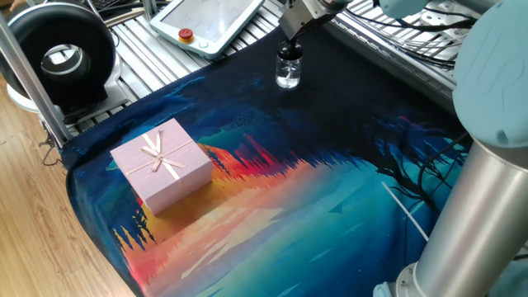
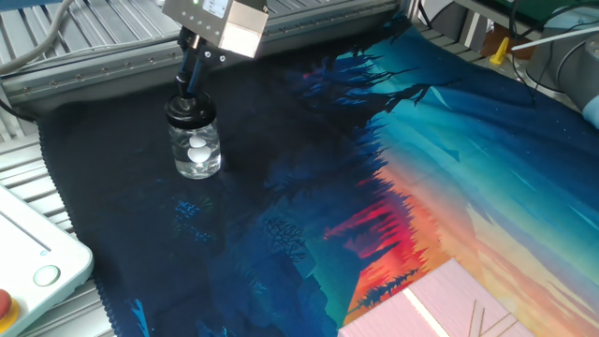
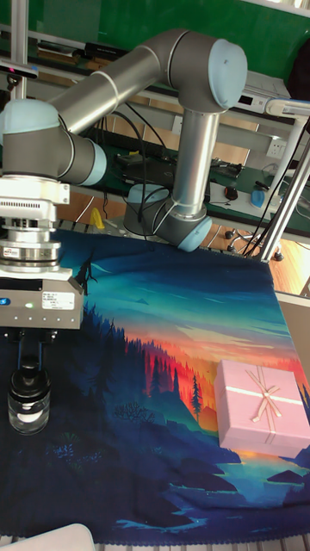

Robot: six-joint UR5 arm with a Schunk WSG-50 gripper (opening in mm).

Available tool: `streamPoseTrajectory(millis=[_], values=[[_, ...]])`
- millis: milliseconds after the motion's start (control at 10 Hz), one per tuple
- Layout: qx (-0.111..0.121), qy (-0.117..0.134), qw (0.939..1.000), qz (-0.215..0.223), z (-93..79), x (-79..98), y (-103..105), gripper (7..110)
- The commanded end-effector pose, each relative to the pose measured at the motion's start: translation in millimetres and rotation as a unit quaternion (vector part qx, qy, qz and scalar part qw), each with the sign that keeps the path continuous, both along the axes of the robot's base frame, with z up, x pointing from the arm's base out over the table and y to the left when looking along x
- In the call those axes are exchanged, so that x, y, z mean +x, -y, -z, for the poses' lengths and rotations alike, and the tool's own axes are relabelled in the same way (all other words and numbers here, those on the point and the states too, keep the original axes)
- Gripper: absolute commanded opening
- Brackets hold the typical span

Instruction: Screw the lid onto the jar

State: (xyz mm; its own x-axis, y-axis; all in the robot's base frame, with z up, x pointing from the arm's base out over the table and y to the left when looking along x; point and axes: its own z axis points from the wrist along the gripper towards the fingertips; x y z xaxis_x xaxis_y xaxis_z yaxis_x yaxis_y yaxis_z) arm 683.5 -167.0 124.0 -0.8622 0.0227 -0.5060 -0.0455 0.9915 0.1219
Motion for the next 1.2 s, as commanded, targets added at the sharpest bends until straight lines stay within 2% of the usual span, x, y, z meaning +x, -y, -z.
streamPoseTrajectory(millis=[0,300,500,600,700,800,1100], values=[[0.003,0.004,0.9997,0.022,-1.8,2.2,8,22],[-0.008,-0.002,0.9974,0.071,3.3,3.3,23,22],[-0.007,-0.004,0.9944,0.105,5.3,3.8,29,22],[-0.013,-0.006,0.9913,0.131,6.6,3.7,38,22],[-0.01,-0.012,0.9865,0.163,8.8,1.4,45,22],[-0.008,-0.013,0.9835,0.18,9.7,2.1,48,7],[-0.003,-0.017,0.9837,0.179,6.9,9.7,41,7]])
